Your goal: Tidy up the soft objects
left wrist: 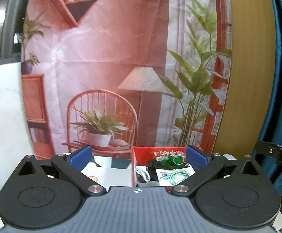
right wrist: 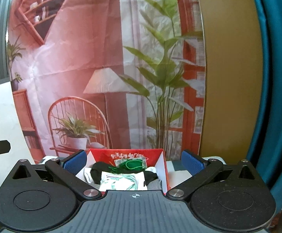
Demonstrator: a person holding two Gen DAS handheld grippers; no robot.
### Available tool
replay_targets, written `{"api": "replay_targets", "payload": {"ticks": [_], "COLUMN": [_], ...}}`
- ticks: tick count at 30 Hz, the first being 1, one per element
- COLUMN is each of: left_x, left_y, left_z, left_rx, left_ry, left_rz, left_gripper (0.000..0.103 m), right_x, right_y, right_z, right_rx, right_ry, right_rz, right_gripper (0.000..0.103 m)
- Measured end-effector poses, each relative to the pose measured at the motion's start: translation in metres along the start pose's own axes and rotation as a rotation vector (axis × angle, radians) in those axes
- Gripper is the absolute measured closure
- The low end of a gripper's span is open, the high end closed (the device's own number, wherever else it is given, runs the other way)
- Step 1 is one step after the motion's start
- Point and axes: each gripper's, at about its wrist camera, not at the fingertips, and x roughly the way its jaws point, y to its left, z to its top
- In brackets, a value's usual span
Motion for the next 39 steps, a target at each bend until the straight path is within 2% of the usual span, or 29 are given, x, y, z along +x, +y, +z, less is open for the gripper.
{"api": "replay_targets", "payload": {"ticks": [7,13,39], "left_x": [-0.046,-0.061,-0.058], "left_y": [-0.001,-0.006,-0.004], "left_z": [0.002,0.002,-0.003], "left_rx": [0.015,0.026,0.030], "left_ry": [-0.038,-0.052,-0.022], "left_rz": [0.028,0.036,0.037], "left_gripper": [0.000,0.000,0.000], "right_x": [-0.047,-0.068,-0.069], "right_y": [0.010,0.010,0.008], "right_z": [0.006,0.007,0.006], "right_rx": [-0.024,-0.029,-0.042], "right_ry": [-0.033,-0.046,-0.033], "right_rz": [0.001,0.013,-0.002], "right_gripper": [0.000,0.000,0.000]}}
